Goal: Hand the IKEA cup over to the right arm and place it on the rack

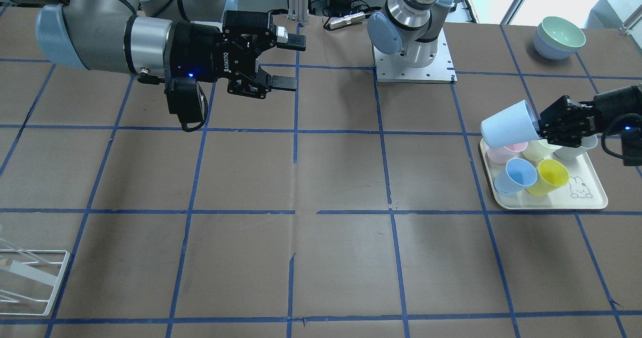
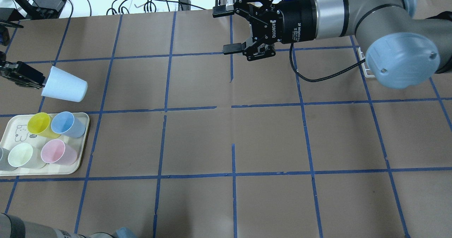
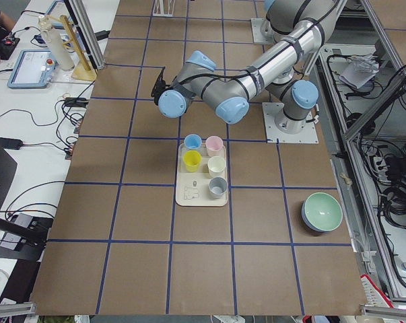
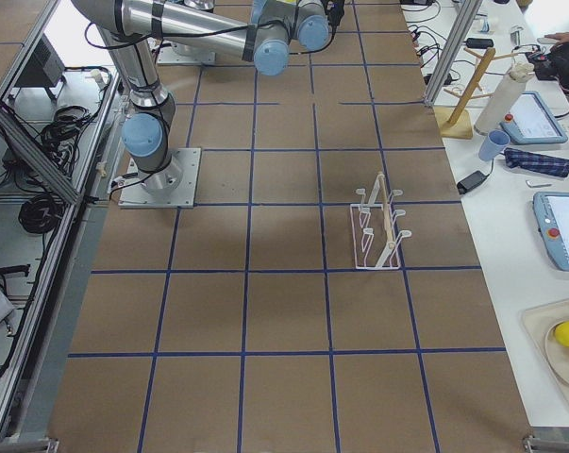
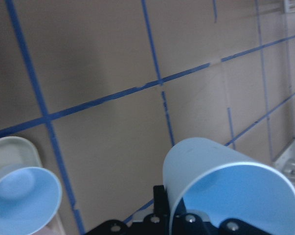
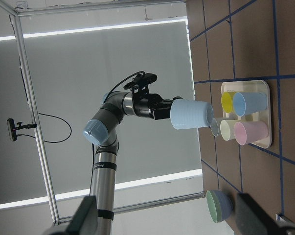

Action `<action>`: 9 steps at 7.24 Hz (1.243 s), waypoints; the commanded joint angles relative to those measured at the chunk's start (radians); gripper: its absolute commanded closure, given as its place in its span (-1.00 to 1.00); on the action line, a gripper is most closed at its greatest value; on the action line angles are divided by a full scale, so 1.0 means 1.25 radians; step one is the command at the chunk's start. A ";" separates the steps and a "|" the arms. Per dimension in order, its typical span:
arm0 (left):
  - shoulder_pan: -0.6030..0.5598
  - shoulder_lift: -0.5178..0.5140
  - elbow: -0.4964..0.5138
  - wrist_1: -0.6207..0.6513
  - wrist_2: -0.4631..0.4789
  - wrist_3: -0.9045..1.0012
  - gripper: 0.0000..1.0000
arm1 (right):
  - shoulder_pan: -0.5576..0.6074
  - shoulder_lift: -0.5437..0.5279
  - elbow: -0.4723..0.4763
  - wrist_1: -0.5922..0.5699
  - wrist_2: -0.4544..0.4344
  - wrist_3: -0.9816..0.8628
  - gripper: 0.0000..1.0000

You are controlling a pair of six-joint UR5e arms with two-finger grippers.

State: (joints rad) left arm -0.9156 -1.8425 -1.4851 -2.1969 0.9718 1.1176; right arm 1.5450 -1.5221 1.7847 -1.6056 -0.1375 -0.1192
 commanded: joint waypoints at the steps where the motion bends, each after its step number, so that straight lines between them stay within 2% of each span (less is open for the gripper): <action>1: -0.083 0.006 -0.034 -0.183 -0.120 0.030 0.83 | -0.003 0.023 0.002 0.000 0.004 0.002 -1.00; 3: -0.140 -0.013 -0.070 -0.340 -0.266 0.158 0.84 | 0.000 0.038 0.009 0.008 0.011 0.001 -1.00; 6: -0.279 -0.013 -0.077 -0.373 -0.483 0.175 0.84 | 0.000 0.032 0.020 0.047 0.023 0.001 -1.00; 7: -0.321 -0.013 -0.077 -0.373 -0.547 0.176 0.84 | -0.001 0.032 0.020 0.067 0.062 0.000 -1.00; 8: -0.353 0.000 -0.077 -0.381 -0.610 0.175 0.84 | 0.001 0.033 0.025 0.071 0.063 -0.009 -1.00; 9: -0.371 0.001 -0.076 -0.395 -0.640 0.175 0.84 | 0.001 0.033 0.030 0.071 0.065 -0.005 -1.00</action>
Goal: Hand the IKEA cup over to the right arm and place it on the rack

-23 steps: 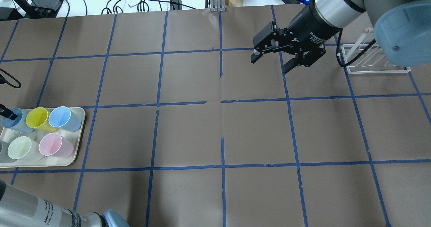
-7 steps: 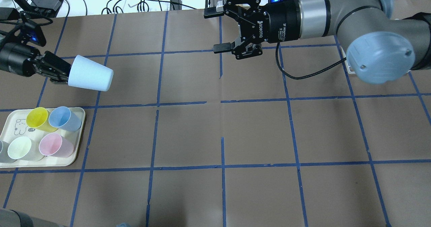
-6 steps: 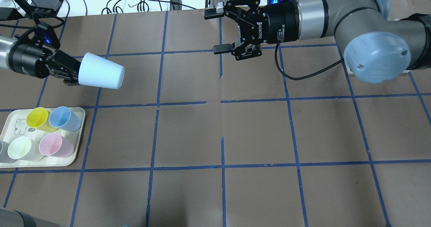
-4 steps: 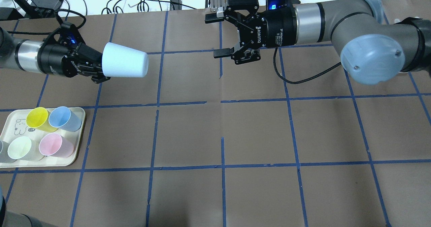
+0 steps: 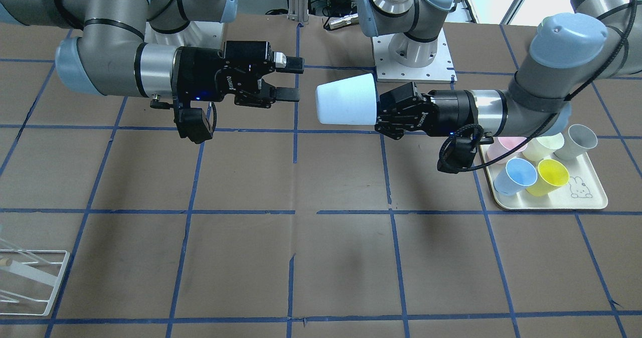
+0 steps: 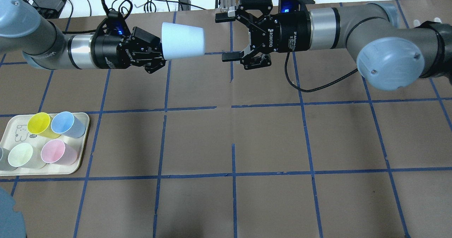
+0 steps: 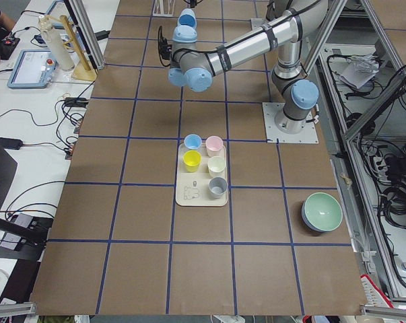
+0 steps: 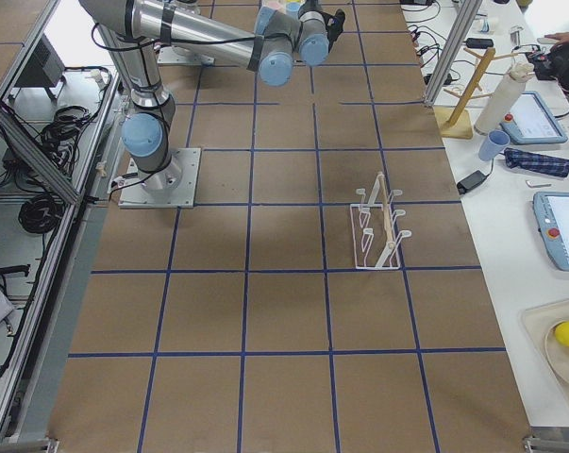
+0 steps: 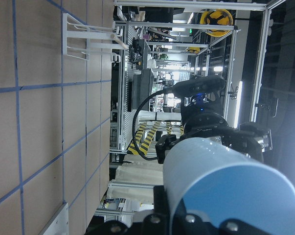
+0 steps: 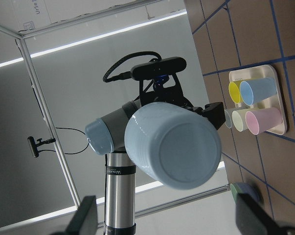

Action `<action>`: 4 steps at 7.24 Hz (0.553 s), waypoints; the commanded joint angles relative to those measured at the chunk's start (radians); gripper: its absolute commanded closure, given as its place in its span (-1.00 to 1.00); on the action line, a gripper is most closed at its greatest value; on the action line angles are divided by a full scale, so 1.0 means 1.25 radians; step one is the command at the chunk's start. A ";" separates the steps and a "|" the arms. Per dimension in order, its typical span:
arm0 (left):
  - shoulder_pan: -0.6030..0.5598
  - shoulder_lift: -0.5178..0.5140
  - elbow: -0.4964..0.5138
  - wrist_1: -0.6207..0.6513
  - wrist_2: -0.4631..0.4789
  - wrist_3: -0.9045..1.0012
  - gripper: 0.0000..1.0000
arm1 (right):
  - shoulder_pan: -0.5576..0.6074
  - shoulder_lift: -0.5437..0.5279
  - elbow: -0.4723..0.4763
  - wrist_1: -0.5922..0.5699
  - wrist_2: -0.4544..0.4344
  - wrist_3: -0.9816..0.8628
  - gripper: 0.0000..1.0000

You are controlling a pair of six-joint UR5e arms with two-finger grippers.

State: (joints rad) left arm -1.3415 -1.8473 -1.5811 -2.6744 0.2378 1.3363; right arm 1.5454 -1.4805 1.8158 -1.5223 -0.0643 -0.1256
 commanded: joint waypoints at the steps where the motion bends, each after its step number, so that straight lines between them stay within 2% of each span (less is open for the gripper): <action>1: -0.030 0.005 0.002 -0.014 -0.060 -0.001 0.84 | 0.001 0.004 0.005 0.004 0.007 0.004 -1.00; 4: -0.031 0.008 0.002 -0.031 -0.060 0.000 0.84 | -0.002 0.008 0.003 -0.001 0.011 0.017 -1.00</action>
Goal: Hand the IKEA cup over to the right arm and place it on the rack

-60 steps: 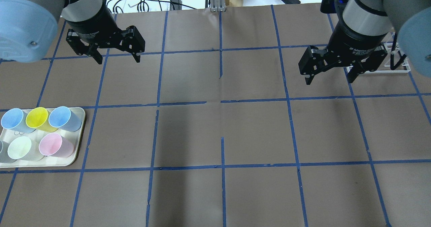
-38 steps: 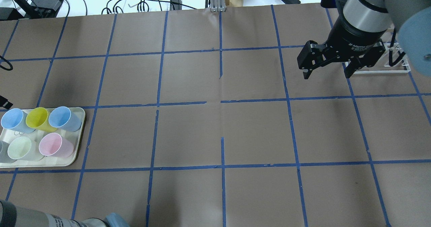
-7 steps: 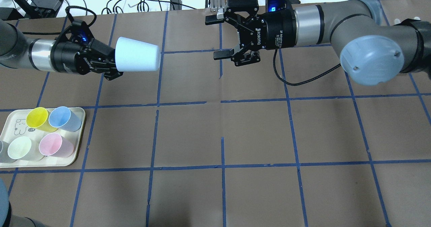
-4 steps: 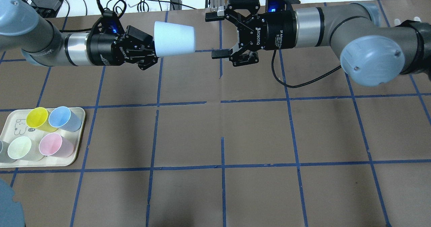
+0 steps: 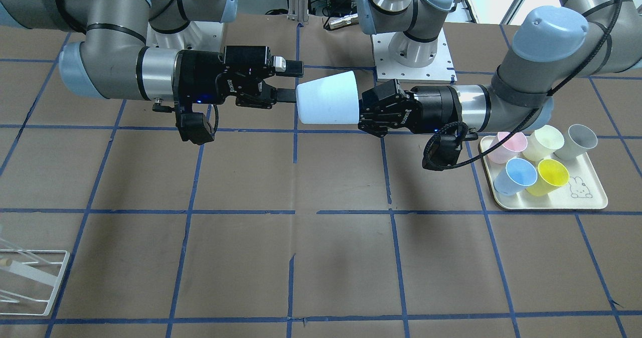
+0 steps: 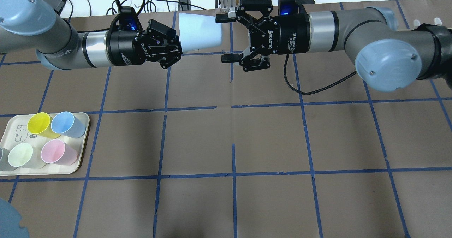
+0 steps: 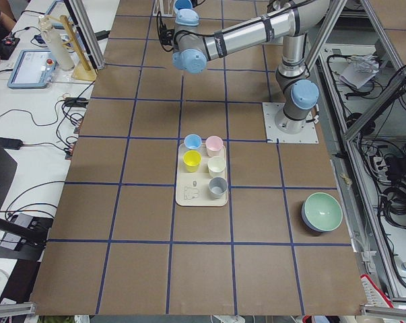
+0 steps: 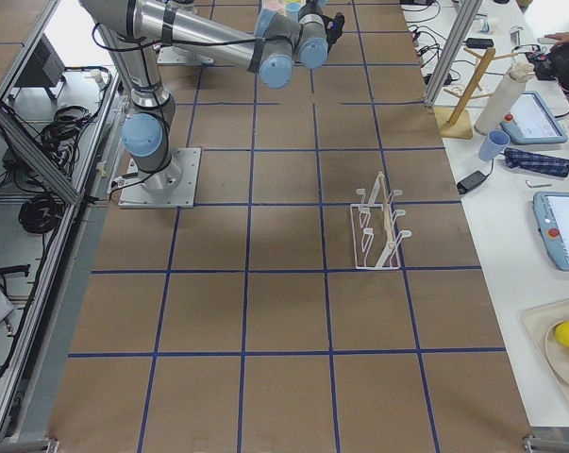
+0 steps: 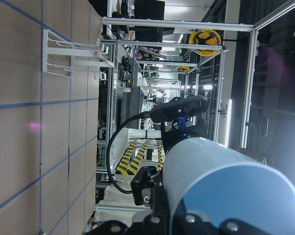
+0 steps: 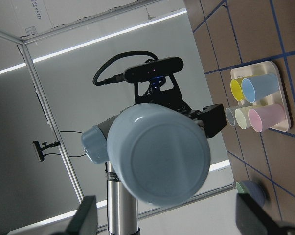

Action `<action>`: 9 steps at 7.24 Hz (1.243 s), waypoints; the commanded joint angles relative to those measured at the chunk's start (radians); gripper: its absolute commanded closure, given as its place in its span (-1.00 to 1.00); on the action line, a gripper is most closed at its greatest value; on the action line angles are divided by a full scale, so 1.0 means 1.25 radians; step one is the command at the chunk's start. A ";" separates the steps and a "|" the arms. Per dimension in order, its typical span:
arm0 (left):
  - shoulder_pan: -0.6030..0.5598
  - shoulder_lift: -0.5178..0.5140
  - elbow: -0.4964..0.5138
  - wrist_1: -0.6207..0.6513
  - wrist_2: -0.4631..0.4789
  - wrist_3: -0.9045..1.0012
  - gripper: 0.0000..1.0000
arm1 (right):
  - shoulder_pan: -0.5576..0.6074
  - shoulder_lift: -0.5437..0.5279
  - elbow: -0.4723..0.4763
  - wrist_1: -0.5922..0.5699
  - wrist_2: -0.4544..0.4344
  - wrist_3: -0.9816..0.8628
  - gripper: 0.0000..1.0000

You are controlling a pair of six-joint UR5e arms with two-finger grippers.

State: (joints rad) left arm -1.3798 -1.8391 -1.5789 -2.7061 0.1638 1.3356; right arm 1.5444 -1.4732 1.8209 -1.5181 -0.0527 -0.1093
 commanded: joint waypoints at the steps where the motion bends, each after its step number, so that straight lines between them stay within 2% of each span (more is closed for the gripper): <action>1: -0.002 0.001 0.000 -0.006 -0.001 0.003 0.84 | -0.001 0.010 -0.005 -0.004 0.003 0.004 -1.00; 5: -0.009 -0.004 -0.001 -0.010 -0.001 0.006 0.83 | 0.002 0.030 -0.021 -0.015 0.014 0.011 -1.00; 6: -0.010 -0.007 0.000 -0.010 -0.001 0.007 0.83 | 0.003 0.029 -0.020 -0.014 0.042 0.014 -0.98; 7: -0.010 -0.006 0.000 -0.010 -0.001 0.007 0.83 | 0.004 0.030 -0.020 -0.018 0.042 0.015 -0.77; 9: -0.010 -0.009 0.000 -0.010 -0.001 0.007 0.82 | 0.004 0.034 -0.017 -0.018 0.043 0.014 -0.75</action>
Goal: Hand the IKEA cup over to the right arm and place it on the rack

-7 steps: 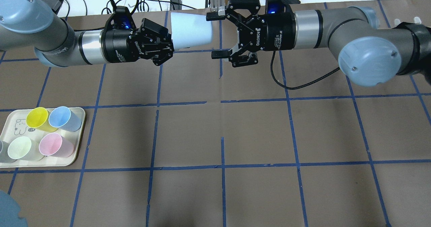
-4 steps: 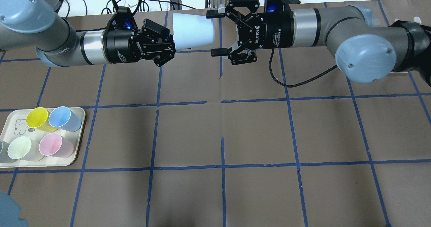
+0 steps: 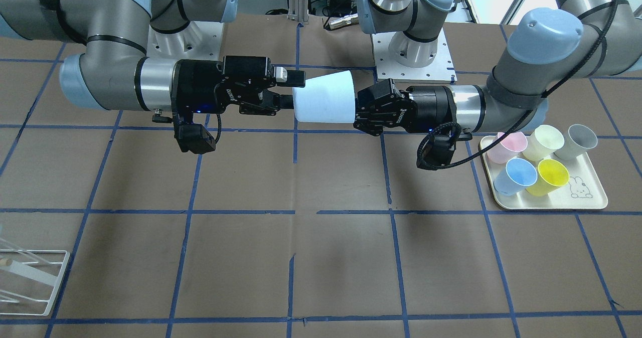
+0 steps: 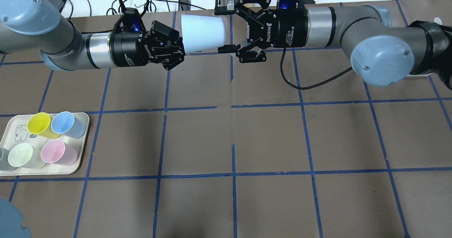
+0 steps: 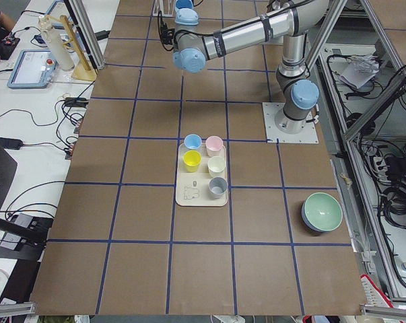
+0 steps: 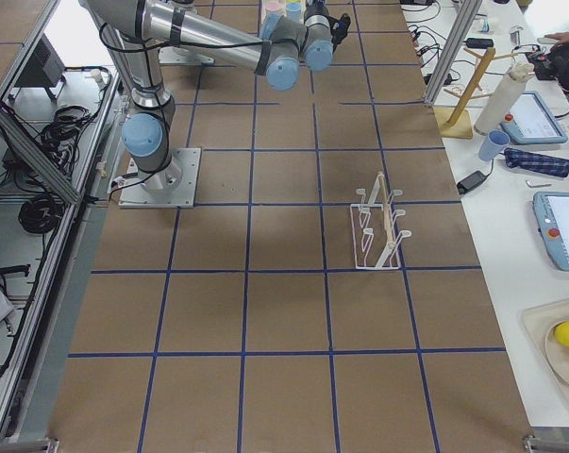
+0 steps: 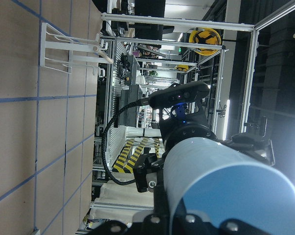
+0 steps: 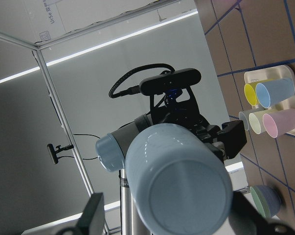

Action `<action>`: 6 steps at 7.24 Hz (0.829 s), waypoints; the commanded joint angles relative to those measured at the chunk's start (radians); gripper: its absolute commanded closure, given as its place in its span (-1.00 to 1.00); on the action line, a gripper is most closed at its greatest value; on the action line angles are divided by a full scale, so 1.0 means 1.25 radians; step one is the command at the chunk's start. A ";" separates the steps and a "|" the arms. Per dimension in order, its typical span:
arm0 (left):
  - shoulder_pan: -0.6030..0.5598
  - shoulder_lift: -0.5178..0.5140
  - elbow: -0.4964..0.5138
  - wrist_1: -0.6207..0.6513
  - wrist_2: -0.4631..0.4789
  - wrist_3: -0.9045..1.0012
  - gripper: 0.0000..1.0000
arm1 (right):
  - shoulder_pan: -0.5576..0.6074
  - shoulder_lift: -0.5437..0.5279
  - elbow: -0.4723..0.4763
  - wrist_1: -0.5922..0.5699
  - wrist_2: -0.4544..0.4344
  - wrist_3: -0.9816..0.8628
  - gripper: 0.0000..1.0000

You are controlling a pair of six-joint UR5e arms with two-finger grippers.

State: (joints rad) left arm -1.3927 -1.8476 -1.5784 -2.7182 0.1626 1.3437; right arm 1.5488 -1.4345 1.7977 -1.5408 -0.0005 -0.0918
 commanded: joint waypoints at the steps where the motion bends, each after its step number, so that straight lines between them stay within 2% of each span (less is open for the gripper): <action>1: 0.000 -0.002 0.000 0.000 0.000 0.000 0.81 | 0.002 0.018 -0.001 -0.001 0.002 0.000 -0.75; 2: 0.000 -0.006 -0.001 0.000 0.000 0.001 0.81 | 0.002 0.025 -0.001 -0.002 0.003 0.000 -0.70; 3: 0.001 -0.008 -0.001 0.000 0.000 0.001 0.81 | 0.000 0.026 -0.001 0.002 0.002 0.001 -0.55; 5: 0.001 -0.007 -0.001 0.000 0.000 0.000 0.81 | 0.000 0.026 -0.002 0.004 0.003 0.003 0.33; 6: 0.001 -0.008 -0.001 0.000 0.000 0.000 0.74 | 0.000 0.025 -0.002 0.004 0.003 0.002 0.74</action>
State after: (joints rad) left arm -1.3911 -1.8564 -1.5797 -2.7182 0.1625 1.3440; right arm 1.5495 -1.4025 1.7955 -1.5360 0.0022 -0.0886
